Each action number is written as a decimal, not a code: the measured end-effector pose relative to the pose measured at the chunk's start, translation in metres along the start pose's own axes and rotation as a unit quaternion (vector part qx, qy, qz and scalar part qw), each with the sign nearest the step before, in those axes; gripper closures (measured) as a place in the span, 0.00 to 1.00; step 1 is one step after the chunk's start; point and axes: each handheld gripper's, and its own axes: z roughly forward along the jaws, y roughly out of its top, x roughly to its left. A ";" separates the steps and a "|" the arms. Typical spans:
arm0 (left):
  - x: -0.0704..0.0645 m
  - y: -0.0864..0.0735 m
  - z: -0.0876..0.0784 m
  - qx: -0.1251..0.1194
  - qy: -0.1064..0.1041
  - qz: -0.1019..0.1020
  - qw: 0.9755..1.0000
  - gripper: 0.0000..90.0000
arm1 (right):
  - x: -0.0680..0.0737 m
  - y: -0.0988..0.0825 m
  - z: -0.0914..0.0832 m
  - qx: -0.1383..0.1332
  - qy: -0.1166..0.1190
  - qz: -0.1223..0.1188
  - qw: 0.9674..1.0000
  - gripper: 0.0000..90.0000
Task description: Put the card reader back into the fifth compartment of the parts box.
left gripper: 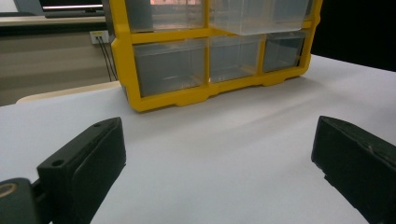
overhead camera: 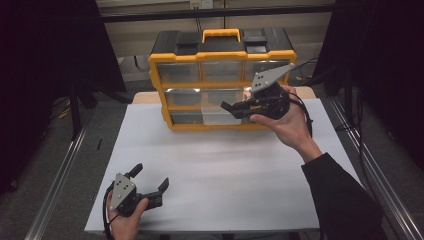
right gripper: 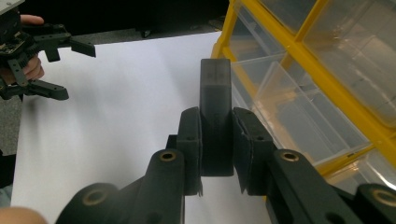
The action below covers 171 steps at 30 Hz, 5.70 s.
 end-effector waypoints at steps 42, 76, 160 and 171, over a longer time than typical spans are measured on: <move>-0.001 0.000 0.000 -0.002 -0.005 -0.004 1.000 0.03 | -0.042 0.036 0.021 0.059 -0.034 -0.003 0.998 0.82; 0.000 -0.001 0.001 0.000 -0.008 -0.006 1.000 0.03 | -0.067 0.042 0.056 0.127 -0.027 0.010 0.992 0.82; 0.000 0.000 0.000 0.002 -0.006 -0.001 1.000 0.03 | -0.055 -0.003 0.051 0.055 -0.102 0.077 0.990 0.07; 0.000 0.000 0.000 0.002 -0.007 0.000 1.000 0.03 | -0.048 -0.017 0.041 0.020 -0.121 0.094 0.988 0.06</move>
